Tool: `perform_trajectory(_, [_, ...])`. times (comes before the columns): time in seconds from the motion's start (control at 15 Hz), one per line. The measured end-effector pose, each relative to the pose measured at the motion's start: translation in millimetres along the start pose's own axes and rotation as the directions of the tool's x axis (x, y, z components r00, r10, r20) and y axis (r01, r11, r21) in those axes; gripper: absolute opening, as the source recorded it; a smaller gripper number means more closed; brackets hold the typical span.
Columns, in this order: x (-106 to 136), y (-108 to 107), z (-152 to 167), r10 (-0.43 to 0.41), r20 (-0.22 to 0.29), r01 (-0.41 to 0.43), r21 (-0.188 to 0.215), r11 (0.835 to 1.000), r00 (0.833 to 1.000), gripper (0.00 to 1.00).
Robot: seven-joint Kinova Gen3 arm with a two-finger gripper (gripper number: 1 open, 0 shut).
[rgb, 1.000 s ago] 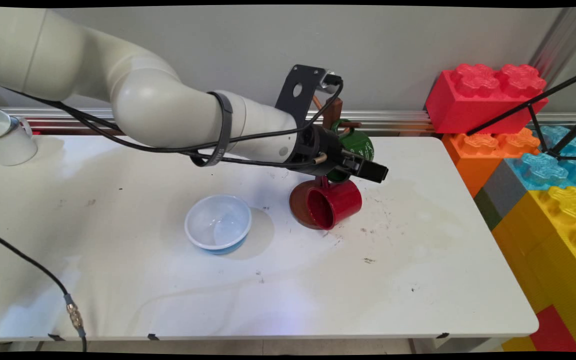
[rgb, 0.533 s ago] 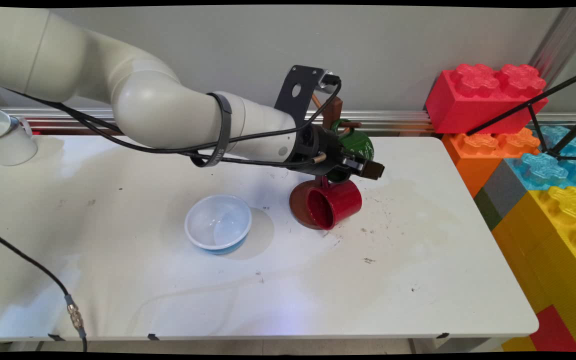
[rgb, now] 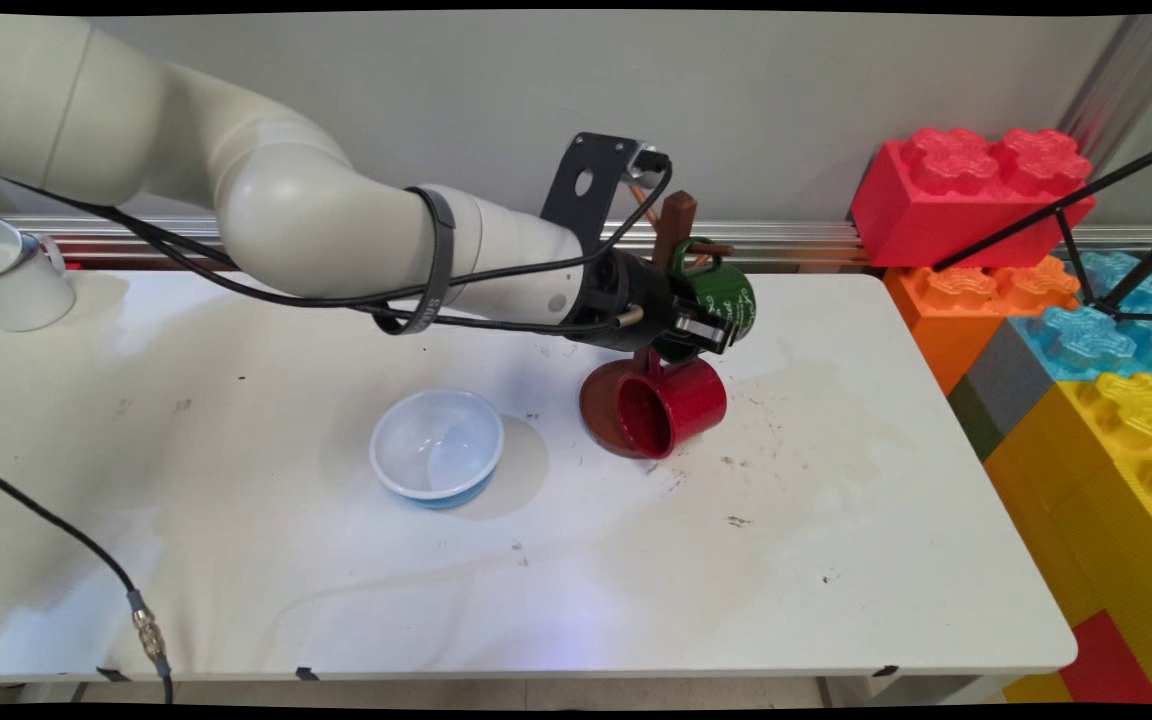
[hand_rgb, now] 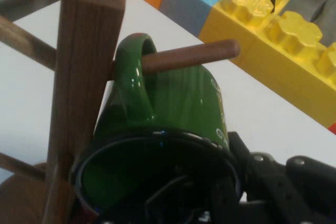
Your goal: Place the picked object on the table
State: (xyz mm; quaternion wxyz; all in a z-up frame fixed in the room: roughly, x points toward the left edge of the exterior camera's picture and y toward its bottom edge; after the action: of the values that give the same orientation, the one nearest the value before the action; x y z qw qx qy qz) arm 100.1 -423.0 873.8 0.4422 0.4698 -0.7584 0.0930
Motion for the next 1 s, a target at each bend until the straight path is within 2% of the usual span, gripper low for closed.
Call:
perform_trajectory(0.53, [-5,-5,-8,-0.008,0.010,0.008,-0.002,1.000,1.000,0.00])
perform_trajectory(1.0, [-2,-3,-15,-0.012,0.003,0.012,-0.027,1.000,1.000,0.00])
